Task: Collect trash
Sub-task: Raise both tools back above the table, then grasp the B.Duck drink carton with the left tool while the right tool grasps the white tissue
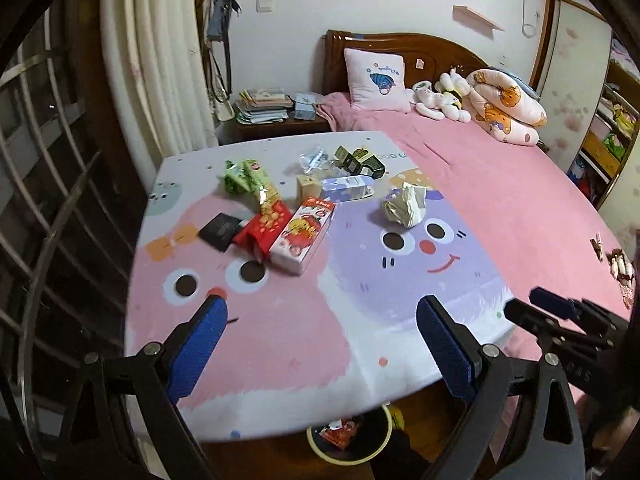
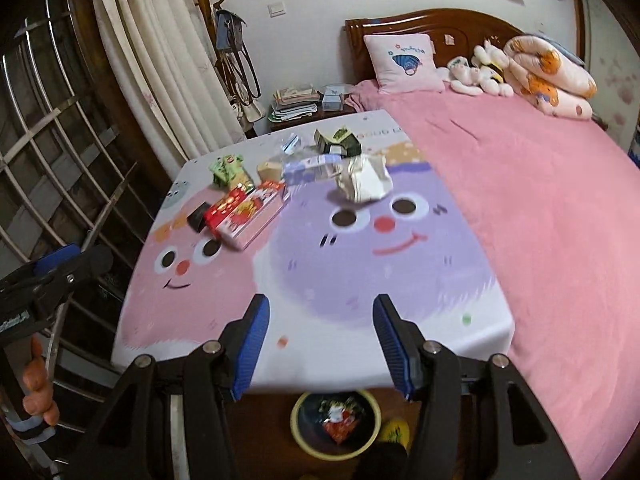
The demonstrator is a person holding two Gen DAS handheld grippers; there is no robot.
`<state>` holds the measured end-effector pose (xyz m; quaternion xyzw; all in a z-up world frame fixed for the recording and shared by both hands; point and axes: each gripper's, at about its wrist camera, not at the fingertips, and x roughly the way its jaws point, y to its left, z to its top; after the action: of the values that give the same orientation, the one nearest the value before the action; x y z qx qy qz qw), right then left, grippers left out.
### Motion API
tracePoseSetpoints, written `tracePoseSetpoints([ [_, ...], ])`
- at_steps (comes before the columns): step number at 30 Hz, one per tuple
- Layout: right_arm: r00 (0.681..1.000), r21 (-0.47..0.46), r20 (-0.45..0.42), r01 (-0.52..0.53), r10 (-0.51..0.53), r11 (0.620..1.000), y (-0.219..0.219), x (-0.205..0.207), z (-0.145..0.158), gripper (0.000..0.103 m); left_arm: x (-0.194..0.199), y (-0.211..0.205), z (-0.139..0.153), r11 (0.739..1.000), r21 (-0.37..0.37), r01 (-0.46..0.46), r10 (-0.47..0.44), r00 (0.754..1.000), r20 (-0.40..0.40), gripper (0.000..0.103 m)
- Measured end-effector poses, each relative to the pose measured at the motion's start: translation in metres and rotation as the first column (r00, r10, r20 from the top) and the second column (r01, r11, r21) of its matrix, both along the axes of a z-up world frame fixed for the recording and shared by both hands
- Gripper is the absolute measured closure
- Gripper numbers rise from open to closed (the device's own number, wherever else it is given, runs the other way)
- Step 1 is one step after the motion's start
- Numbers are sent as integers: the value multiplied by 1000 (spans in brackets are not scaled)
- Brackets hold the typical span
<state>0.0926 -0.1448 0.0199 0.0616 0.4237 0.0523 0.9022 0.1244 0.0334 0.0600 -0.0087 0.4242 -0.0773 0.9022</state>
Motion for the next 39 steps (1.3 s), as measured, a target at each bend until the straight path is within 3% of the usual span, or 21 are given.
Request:
tracePoseSetpoints([
  [4,999,-59,-8,-48,48,997,-9,58,-16,49,52,-8,-20,1000,-14,-14,14,999,-52,8],
  [9,994,-126,-39,-111,107,986,-22,139,-47,34,127,-22,-58,999,1,-42,42,990,-138,8],
  [12,988,-159,-60,-150,142,976,-27,182,-63,34,175,-26,-91,997,-14,-72,67,971,-229,9],
  [19,962,-195,-114,-266,248,944,-17,250,-105,33,233,-21,-146,991,-3,-130,120,924,-364,14],
  [25,945,-260,-131,-325,300,909,1,266,-133,33,251,-25,-177,990,76,-122,143,898,-417,14],
  [31,937,-348,-106,-350,334,870,7,273,-139,34,262,-23,-191,989,66,-135,150,876,-459,14],
  [33,940,-371,-103,-340,326,864,4,278,-141,47,265,-26,-193,990,66,-123,140,875,-463,14],
  [35,942,-377,-95,-334,323,864,-2,281,-141,51,268,-29,-196,991,66,-116,133,872,-471,15],
  [37,939,-364,-93,-341,330,867,-7,285,-140,52,269,-33,-199,992,66,-109,128,867,-481,18],
  [39,936,-364,-95,-350,339,863,-9,287,-140,53,271,-38,-206,992,65,-105,123,856,-503,32],
])
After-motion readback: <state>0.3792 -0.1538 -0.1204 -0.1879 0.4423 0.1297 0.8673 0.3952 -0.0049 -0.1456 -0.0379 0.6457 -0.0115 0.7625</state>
